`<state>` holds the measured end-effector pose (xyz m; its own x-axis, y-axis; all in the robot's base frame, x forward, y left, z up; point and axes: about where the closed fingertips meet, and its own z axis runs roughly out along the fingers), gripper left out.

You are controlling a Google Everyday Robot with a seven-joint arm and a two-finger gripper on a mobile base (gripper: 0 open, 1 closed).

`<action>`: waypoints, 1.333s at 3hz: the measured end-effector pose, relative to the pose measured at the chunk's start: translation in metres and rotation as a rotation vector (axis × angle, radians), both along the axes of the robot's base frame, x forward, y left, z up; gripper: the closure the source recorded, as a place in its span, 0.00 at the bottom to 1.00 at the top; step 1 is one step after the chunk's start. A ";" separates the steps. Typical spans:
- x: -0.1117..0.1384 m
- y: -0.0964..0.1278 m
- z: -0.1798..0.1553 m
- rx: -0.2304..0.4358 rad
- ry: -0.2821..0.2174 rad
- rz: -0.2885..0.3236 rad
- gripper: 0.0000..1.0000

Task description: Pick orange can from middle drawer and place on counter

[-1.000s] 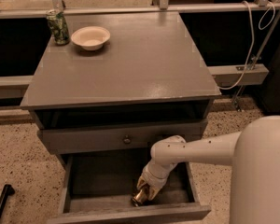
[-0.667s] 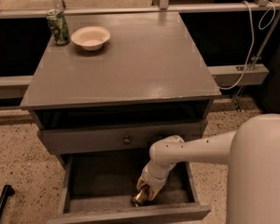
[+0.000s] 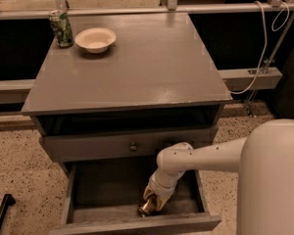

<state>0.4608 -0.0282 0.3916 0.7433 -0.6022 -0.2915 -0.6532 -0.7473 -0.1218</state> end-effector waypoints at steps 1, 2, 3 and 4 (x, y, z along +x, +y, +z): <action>0.000 0.001 -0.001 -0.002 0.001 -0.003 0.52; 0.001 0.002 -0.003 -0.002 0.002 -0.009 0.46; 0.001 0.003 -0.011 -0.001 0.005 -0.021 0.50; 0.000 0.004 -0.022 -0.001 0.009 -0.034 0.50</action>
Offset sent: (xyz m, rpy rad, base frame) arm 0.0066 0.0061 -0.0286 -0.0026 -0.0004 -0.0417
